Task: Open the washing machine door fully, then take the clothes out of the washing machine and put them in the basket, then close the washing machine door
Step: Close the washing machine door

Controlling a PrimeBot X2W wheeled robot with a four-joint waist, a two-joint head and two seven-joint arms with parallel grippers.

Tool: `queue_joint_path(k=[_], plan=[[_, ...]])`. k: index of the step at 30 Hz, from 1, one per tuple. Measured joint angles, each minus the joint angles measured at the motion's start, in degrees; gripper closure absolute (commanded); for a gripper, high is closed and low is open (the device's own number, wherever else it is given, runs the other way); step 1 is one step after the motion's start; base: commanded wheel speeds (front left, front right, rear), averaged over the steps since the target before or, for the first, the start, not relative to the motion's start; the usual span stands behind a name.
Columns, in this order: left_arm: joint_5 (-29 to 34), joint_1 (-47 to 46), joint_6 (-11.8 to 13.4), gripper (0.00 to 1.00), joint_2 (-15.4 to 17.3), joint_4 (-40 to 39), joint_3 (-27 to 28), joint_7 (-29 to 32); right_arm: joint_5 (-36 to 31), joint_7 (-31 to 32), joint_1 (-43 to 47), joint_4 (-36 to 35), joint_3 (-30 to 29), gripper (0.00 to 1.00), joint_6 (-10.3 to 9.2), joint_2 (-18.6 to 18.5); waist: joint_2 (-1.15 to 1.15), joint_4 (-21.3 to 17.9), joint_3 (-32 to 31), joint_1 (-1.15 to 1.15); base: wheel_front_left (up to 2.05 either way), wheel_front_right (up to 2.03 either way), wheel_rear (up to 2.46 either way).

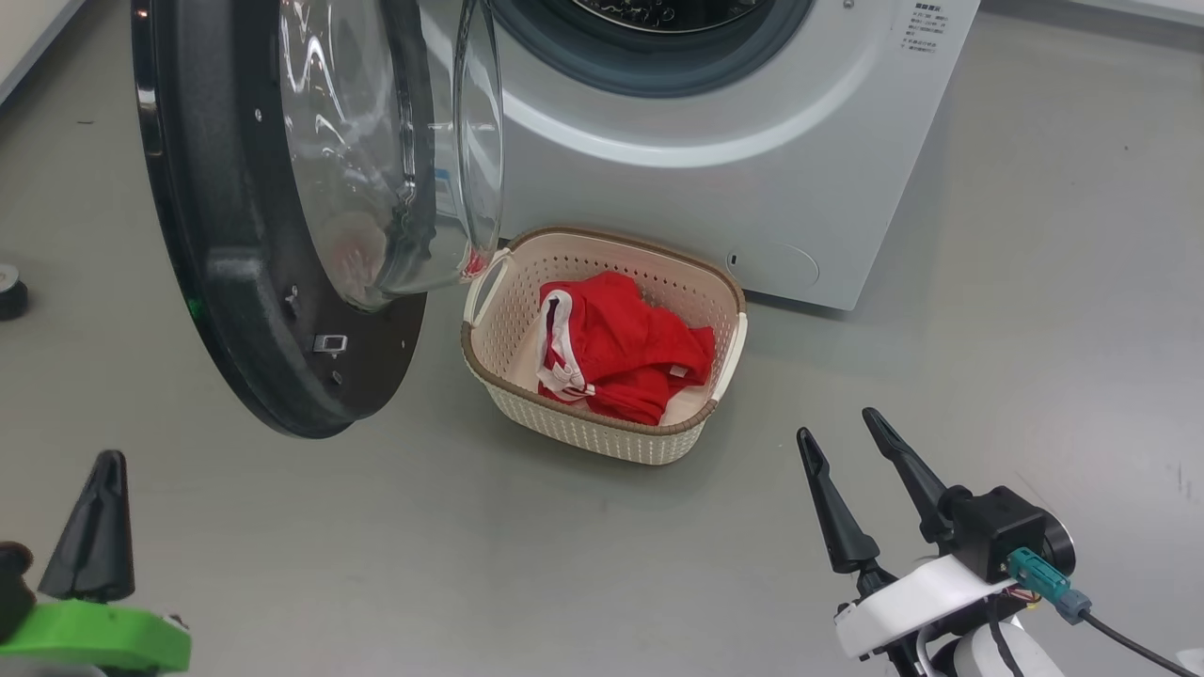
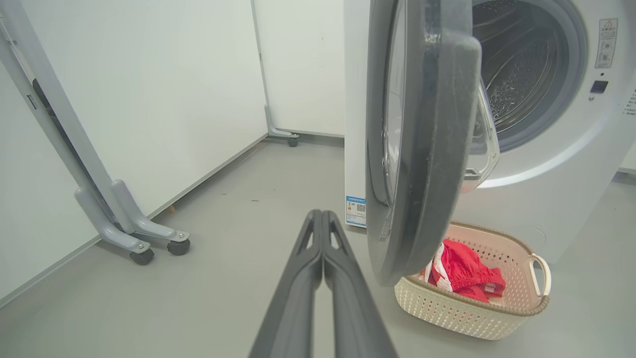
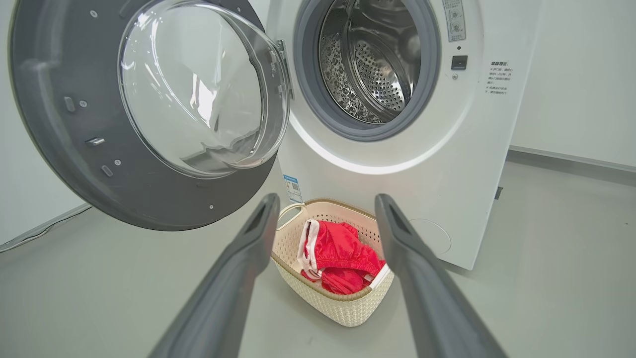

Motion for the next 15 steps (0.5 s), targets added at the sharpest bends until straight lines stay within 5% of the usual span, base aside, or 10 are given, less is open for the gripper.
queue_joint_path(k=[6,15], plan=[[-9.1,-4.3,0.0,1.00,-1.1,-2.8,0.2,0.1,0.0,0.0,0.0,0.0,0.1,0.00,0.00,0.0,0.00,0.1,0.5,0.00,0.00,0.00,0.00],[-25.6,-10.5,0.0,1.00,-1.3,-3.1,5.4,8.0,-0.1,0.0,0.0,0.0,0.2,0.00,0.01,0.0,0.00,0.3,1.1,0.00,0.00,0.00,0.00]])
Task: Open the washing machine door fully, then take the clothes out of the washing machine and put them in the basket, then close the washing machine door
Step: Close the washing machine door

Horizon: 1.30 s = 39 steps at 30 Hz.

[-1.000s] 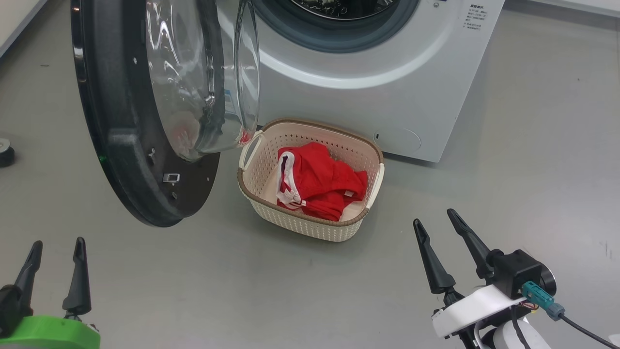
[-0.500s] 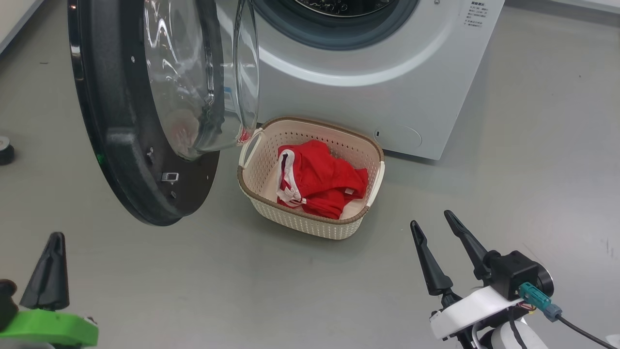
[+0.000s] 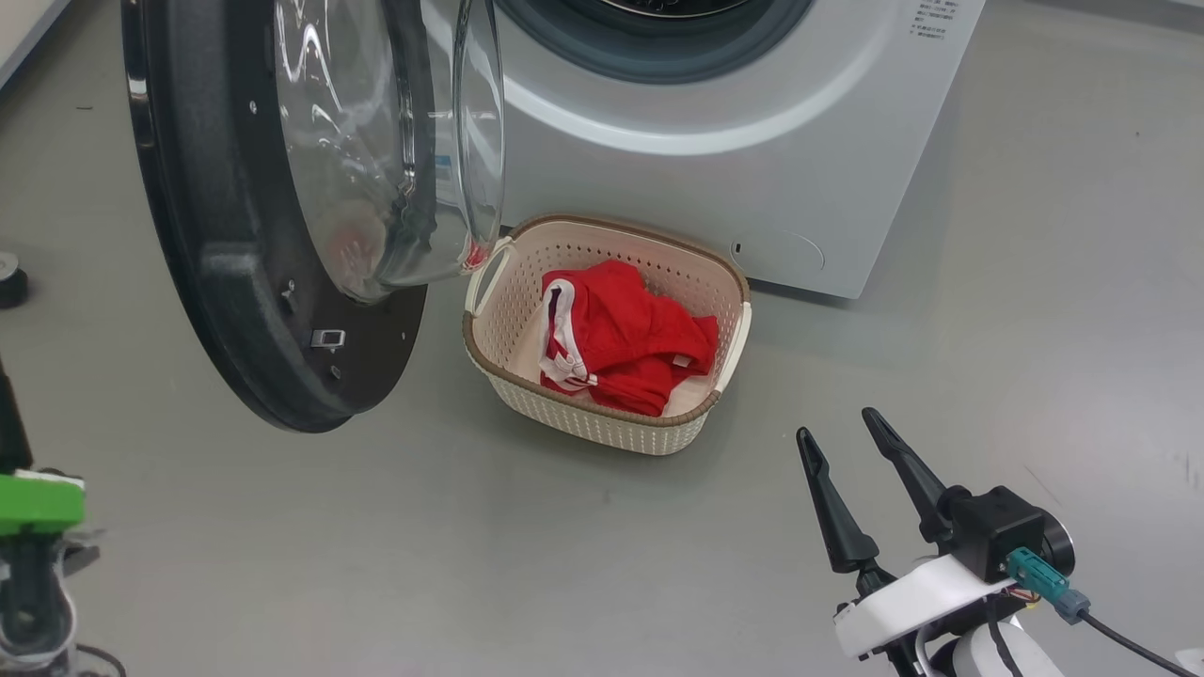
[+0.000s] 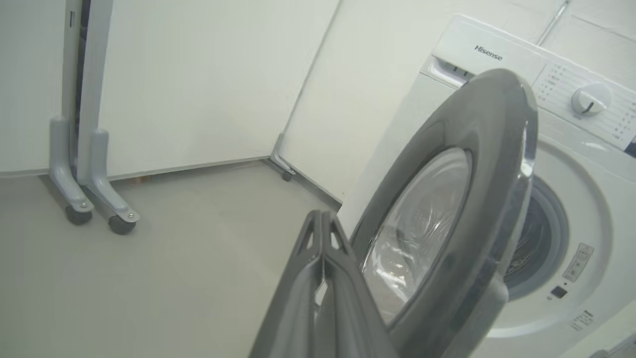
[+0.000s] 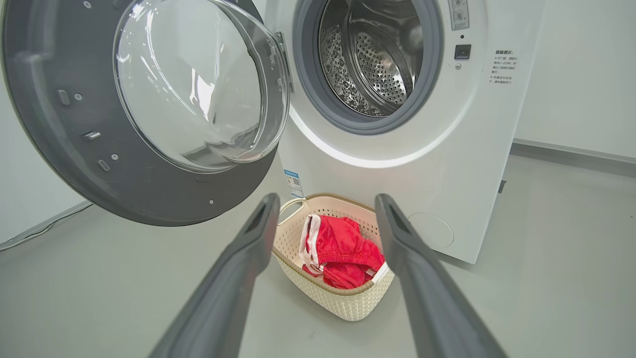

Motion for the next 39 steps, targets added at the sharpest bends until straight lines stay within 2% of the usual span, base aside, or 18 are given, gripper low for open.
queue_joint_path(k=[2,3,7,8,11,15,16,19,25,39], plan=[[-5.7,-1.6,0.0,1.00,-1.3,0.7,3.4,2.5,0.0,0.0,0.0,0.0,0.1,0.00,0.00,0.0,0.00,-0.1,0.1,0.00,0.00,0.00,0.00],[-11.3,-2.8,1.7,1.00,-2.8,2.2,7.8,5.0,-0.1,0.0,0.0,0.0,0.3,0.00,0.00,0.0,0.00,-0.4,0.3,0.00,0.00,0.00,0.00],[-23.6,-4.9,5.3,1.00,-6.8,4.1,12.4,11.5,-0.1,0.0,-0.1,0.0,0.4,0.00,0.00,0.0,0.00,-1.0,0.8,0.00,0.00,0.00,0.00],[-23.6,-4.9,5.3,1.00,-6.8,4.1,12.4,11.5,-0.1,0.0,-0.1,0.0,0.4,0.00,0.00,0.0,0.00,-1.0,0.8,0.00,0.00,0.00,0.00],[-30.3,-8.3,8.0,1.00,-8.2,4.7,14.2,16.0,-0.1,-0.2,-0.2,0.0,0.4,0.00,0.00,0.0,0.00,-1.5,1.2,0.00,0.00,0.00,0.00],[-37.2,-11.4,14.1,1.00,-9.5,6.2,18.5,19.7,-0.1,-0.4,-0.5,0.0,0.5,0.00,0.01,0.0,0.00,-2.2,1.7,0.00,0.00,0.00,0.00],[-38.7,-11.7,14.7,1.00,-9.7,6.2,19.4,20.5,-0.1,-0.4,-0.6,0.1,0.5,0.00,0.01,0.0,0.00,-2.4,1.7,0.00,0.00,0.00,0.00],[-42.6,-12.8,15.0,1.00,-10.0,6.6,21.1,23.4,-0.1,-0.4,-1.0,0.2,0.5,0.00,0.01,0.0,0.00,-2.9,2.0,0.00,0.00,0.00,0.00],[-45.4,-13.8,15.0,1.00,-9.8,7.3,20.9,28.5,-0.1,-0.4,-1.3,0.4,0.5,0.00,0.01,0.0,0.00,-4.0,2.2,0.00,0.00,0.00,0.00],[-48.4,-12.7,14.9,1.00,-9.8,7.6,14.6,38.9,-0.1,-0.4,-1.3,1.2,0.0,0.00,0.02,0.1,0.00,-5.2,1.6,0.00,0.00,0.00,0.00]])
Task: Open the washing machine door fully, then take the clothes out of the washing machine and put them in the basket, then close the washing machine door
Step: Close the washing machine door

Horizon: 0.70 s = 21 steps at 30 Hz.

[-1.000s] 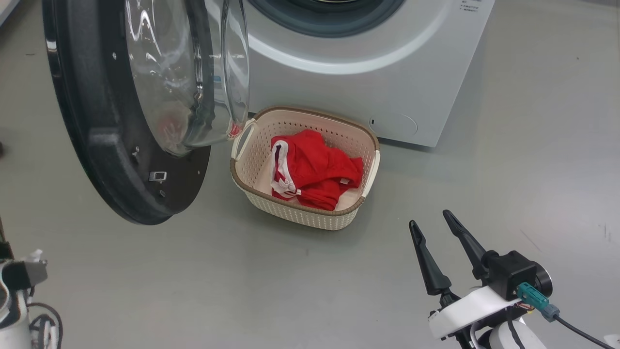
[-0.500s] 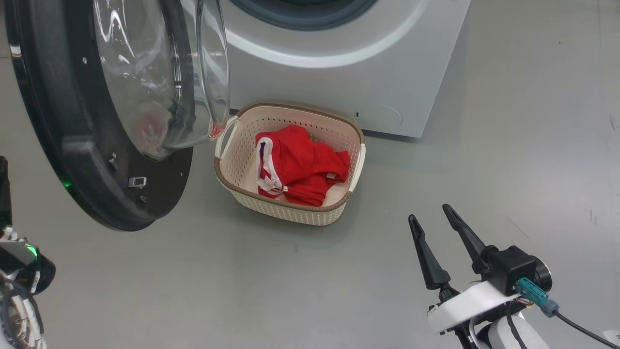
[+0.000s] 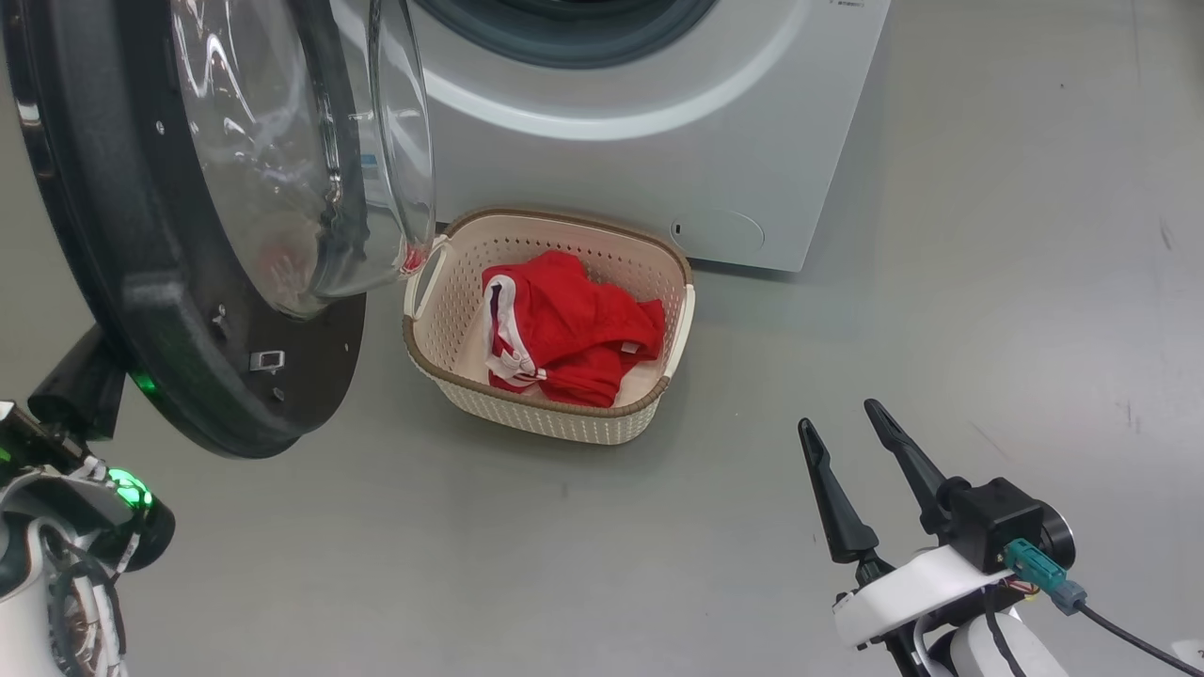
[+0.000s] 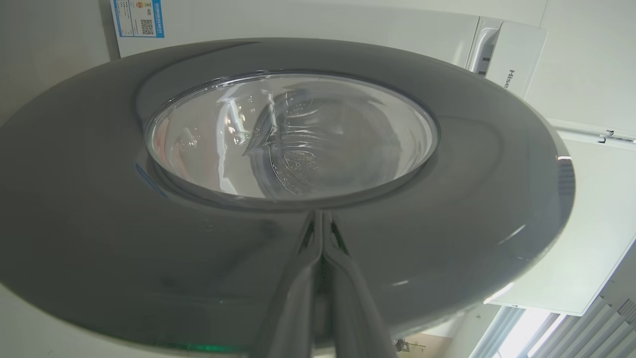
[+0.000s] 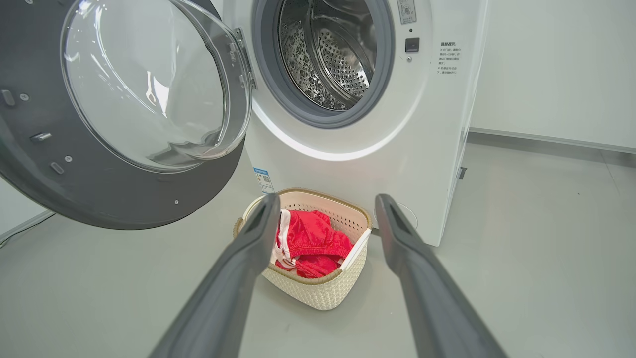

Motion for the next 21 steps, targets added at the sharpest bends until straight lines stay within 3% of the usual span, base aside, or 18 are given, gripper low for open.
queue_joint_path(k=[9,21], plan=[[-1.2,1.9,0.0,1.00,-0.4,-1.4,-2.6,4.0,0.0,0.0,0.0,0.4,0.2,0.00,0.00,0.1,0.00,-1.3,-1.2,0.00,0.00,0.00,0.00],[-3.3,3.1,0.0,1.00,-0.8,-2.2,-4.8,4.7,0.0,0.0,0.0,0.6,1.1,0.00,0.01,0.7,0.00,-4.4,-1.6,0.00,0.00,0.00,0.00]])
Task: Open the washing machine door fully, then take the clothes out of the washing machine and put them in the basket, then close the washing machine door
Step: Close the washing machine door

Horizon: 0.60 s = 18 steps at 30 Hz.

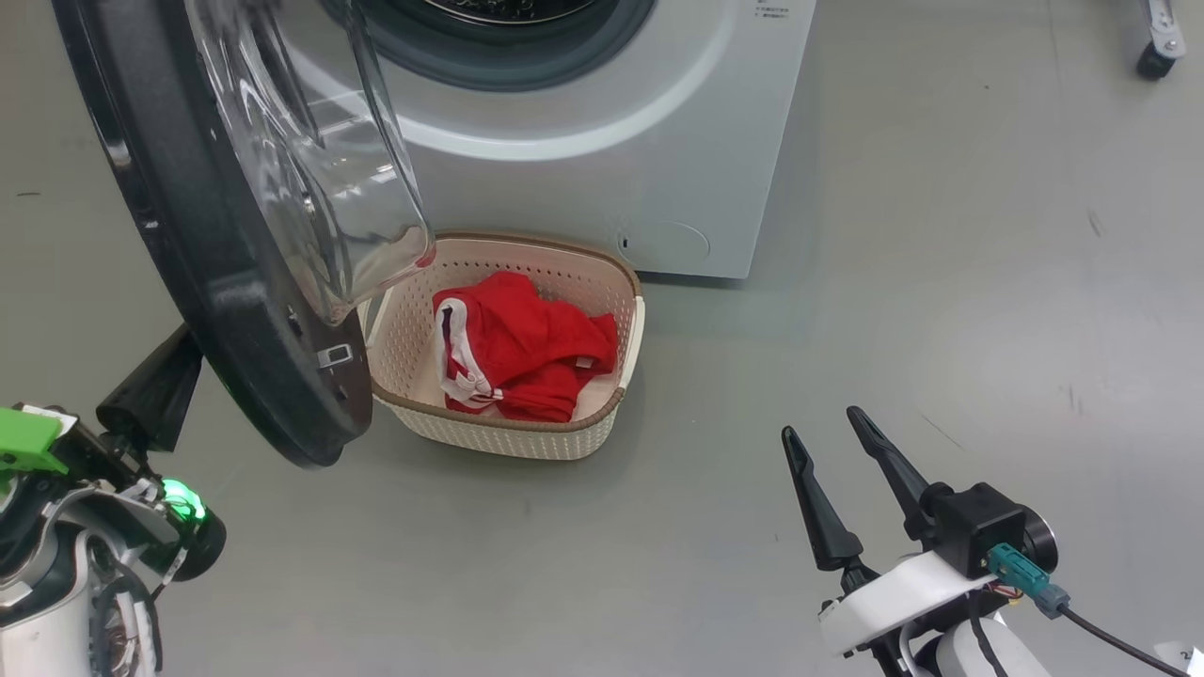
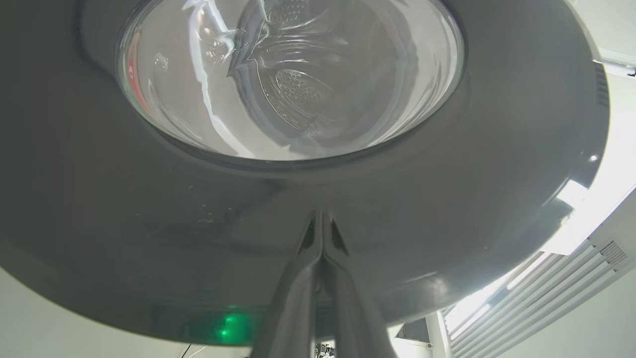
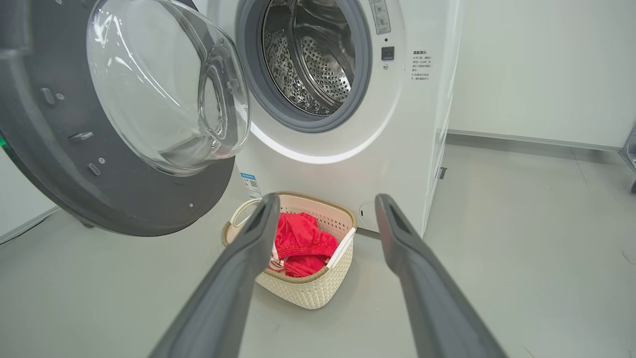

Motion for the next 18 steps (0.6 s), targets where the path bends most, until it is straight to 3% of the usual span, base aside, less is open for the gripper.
queue_joint_path(k=[18], plan=[[-1.4,0.0,0.0,1.00,-0.4,-0.6,-3.1,-1.9,0.4,0.0,-0.1,0.0,0.9,0.00,0.02,0.7,0.00,-8.5,1.4,0.00,0.00,0.00,0.00]])
